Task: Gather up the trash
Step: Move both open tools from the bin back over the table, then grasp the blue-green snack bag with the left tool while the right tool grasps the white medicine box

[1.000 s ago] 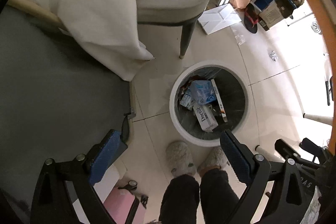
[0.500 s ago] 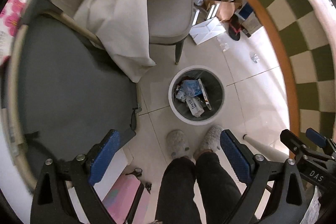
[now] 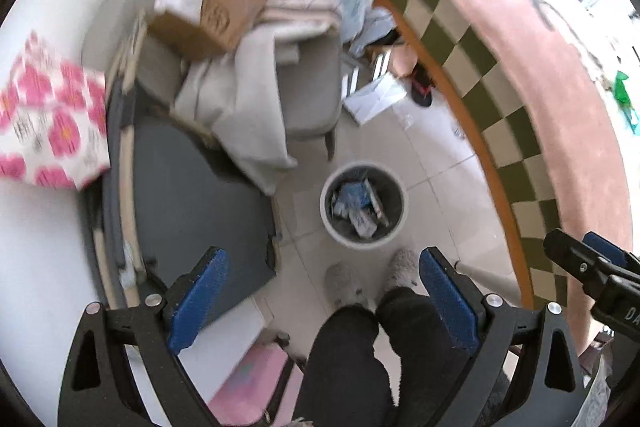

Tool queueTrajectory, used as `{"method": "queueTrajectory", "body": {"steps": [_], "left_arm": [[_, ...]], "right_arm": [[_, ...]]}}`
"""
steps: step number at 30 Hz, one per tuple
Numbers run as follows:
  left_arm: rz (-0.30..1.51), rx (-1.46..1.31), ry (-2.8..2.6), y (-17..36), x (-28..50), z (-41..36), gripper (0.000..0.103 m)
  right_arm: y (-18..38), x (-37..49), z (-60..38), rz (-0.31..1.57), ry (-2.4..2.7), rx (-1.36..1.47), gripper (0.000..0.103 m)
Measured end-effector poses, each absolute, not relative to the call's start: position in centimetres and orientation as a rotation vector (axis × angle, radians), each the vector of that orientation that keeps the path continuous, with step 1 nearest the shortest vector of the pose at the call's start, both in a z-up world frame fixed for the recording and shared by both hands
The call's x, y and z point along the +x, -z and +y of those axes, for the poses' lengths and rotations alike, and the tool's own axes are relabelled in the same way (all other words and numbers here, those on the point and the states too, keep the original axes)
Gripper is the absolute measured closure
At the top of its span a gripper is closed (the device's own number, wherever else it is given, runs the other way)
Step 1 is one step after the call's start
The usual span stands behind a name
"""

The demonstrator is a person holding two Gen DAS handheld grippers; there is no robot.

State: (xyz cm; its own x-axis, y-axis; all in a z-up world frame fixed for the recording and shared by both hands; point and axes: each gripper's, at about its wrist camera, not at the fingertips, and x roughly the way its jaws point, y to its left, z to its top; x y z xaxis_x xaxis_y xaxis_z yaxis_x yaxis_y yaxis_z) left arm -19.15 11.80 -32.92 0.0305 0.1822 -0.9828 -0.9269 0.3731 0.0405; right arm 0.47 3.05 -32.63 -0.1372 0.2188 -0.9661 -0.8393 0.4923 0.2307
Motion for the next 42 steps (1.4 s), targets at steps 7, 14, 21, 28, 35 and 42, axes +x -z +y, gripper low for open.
{"method": "queueTrajectory", "body": {"steps": [7, 14, 21, 28, 35, 42], "left_arm": [[1.167, -0.545, -0.955, 26.9, -9.4, 14.0, 0.005], [1.178, -0.222, -0.727, 24.1, 10.1, 14.8, 0.005], [1.214, 0.131, -0.393, 24.9, 33.1, 10.7, 0.005], [1.29, 0.45, -0.061, 30.2, 50.5, 4.7, 0.005], [1.41, 0.729, 0.202, 37.2, 58.0, 1.2, 0.005], [1.493, 0.81, 0.342, 41.0, 61.6, 0.1, 0.005]], "right_arm": [[28.2, 8.4, 2.1, 1.424, -0.926, -0.366, 0.0], [26.1, 23.7, -2.1, 1.414, -0.677, -0.211, 0.0], [28.2, 40.5, -10.1, 1.455, -0.368, -0.161, 0.0], [31.2, 52.0, -16.1, 1.499, -0.189, -0.13, 0.0], [34.6, 58.4, -18.0, 1.54, -0.152, -0.155, 0.0], [37.7, 62.4, -17.2, 1.569, -0.204, -0.182, 0.0]]}}
